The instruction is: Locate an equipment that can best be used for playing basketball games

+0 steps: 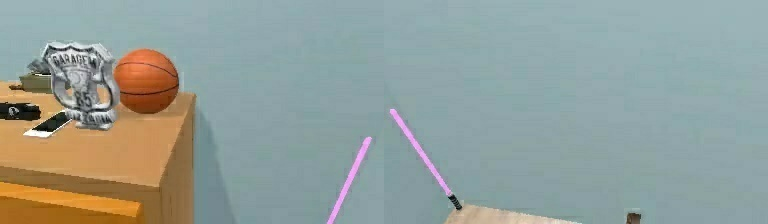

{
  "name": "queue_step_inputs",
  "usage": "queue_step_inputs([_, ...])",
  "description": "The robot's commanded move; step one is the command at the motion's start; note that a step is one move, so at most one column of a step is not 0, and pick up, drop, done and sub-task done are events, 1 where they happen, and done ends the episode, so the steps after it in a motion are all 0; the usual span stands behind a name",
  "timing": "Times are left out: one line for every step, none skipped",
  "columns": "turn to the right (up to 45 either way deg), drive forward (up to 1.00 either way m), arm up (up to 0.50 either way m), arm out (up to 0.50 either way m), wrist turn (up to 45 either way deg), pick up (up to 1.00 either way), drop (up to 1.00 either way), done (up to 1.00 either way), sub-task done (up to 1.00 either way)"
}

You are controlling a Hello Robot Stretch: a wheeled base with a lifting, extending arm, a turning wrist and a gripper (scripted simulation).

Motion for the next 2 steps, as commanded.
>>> queue_step_inputs([45.0,0.00,0.00,0.00,0.0,0.00,0.00,0.00,0.00])
queue_step_inputs([45.0,0.00,0.00,0.00,0.0,0.00,0.00,0.00,0.00])
